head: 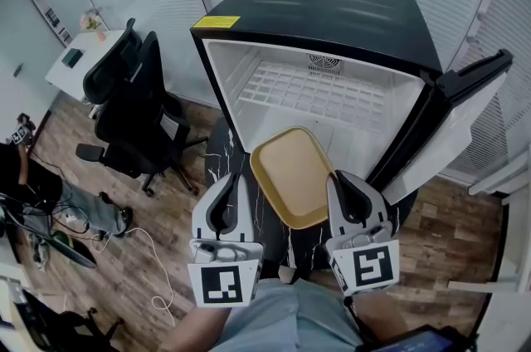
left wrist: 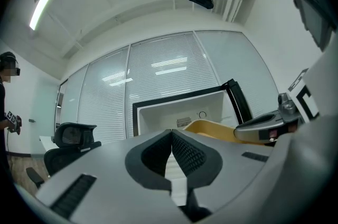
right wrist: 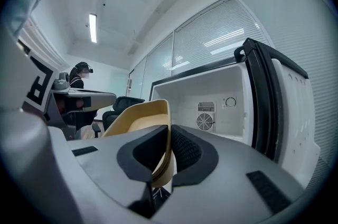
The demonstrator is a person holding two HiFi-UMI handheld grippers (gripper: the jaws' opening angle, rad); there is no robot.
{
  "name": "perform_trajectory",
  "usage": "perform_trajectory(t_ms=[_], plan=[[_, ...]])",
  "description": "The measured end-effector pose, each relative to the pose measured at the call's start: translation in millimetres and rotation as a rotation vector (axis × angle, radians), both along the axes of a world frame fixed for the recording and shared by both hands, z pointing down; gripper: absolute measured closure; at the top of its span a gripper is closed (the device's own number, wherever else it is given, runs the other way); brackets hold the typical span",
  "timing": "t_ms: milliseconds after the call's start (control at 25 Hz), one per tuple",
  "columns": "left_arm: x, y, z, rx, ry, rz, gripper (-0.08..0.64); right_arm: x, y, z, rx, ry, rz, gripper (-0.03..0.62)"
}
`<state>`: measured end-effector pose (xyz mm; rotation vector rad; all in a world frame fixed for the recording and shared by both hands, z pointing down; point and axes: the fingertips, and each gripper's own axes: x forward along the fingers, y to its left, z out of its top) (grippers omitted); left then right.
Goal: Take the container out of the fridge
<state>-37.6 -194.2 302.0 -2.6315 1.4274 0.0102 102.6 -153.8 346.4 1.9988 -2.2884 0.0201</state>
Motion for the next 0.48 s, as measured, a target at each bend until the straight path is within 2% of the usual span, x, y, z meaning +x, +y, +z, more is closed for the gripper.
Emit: perform_trajectory(t_ms=[480], plan=[[5.1, -3.2, 2.4, 0.013, -0.023, 0.008, 0.546, 4.7, -4.2, 1.4, 0.001, 0.0, -0.004, 0.555]])
